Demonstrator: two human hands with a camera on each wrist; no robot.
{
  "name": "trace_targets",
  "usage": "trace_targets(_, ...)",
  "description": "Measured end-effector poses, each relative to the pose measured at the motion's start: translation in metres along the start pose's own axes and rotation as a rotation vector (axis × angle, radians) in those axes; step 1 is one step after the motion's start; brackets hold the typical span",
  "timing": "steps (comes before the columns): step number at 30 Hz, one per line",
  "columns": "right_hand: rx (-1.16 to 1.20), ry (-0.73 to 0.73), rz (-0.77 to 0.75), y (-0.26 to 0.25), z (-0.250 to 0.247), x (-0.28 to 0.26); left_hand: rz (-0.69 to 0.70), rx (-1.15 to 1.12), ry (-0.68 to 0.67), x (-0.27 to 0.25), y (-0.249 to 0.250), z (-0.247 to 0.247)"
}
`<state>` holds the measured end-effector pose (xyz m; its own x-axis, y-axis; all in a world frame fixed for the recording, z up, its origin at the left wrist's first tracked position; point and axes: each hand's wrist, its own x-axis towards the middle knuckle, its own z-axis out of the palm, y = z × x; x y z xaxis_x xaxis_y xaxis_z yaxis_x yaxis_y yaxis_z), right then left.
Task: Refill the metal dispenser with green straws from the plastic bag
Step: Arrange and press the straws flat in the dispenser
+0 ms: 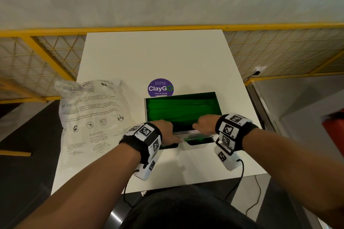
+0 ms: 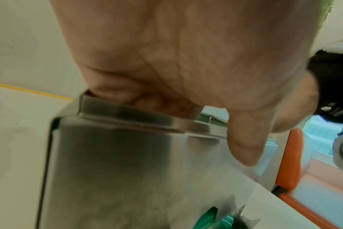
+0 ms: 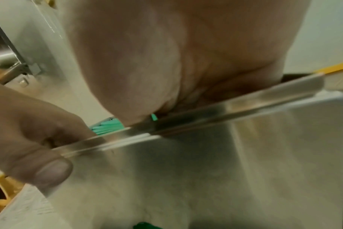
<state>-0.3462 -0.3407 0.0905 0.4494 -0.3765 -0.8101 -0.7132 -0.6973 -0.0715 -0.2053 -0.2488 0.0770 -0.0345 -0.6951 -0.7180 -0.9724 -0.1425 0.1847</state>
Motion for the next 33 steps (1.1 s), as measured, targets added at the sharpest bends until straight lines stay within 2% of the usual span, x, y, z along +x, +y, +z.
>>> trace_targets(3,-0.039,-0.028,-0.041,-0.002,-0.001,-0.001,-0.004,0.027,0.014,0.0,0.0,0.004)
trace_targets(5,-0.042,-0.077,-0.017,-0.006,-0.006,-0.006,-0.012,0.041,0.015,0.001,0.004,0.005)
trace_targets(9,-0.134,-0.122,-0.06,-0.013,-0.013,-0.007,-0.034,0.006,-0.065,0.004,0.01,0.001)
trace_targets(15,-0.154,-0.112,-0.085,-0.009,-0.013,-0.009,-0.047,-0.048,-0.034,0.002,0.006,0.0)
trace_targets(19,-0.087,-0.083,-0.036,-0.006,-0.012,-0.01,-0.037,-0.028,-0.022,-0.001,0.006,0.0)
trace_targets(21,-0.032,-0.062,-0.029,-0.006,-0.011,-0.012,-0.027,0.004,0.013,-0.005,0.004,-0.003)
trace_targets(24,-0.041,-0.009,-0.103,-0.002,-0.012,-0.019,-0.014,0.051,0.064,-0.016,0.001,-0.01)
trace_targets(26,0.066,0.102,-0.14,0.004,-0.013,-0.022,0.007,0.056,0.102,-0.023,-0.003,-0.015)
trace_targets(28,0.148,0.28,-0.146,0.009,-0.018,-0.021,0.03,-0.029,0.162,-0.027,-0.008,-0.019)
trace_targets(30,0.13,0.398,-0.134,0.011,-0.025,-0.014,0.035,-0.131,0.29,-0.028,-0.011,-0.026)
trace_targets(32,0.042,0.339,-0.057,0.011,-0.031,-0.002,0.037,-0.138,0.425,-0.023,-0.013,-0.031)
trace_targets(33,0.003,0.281,-0.022,0.01,-0.032,0.005,0.039,-0.103,0.435,-0.019,-0.013,-0.031)
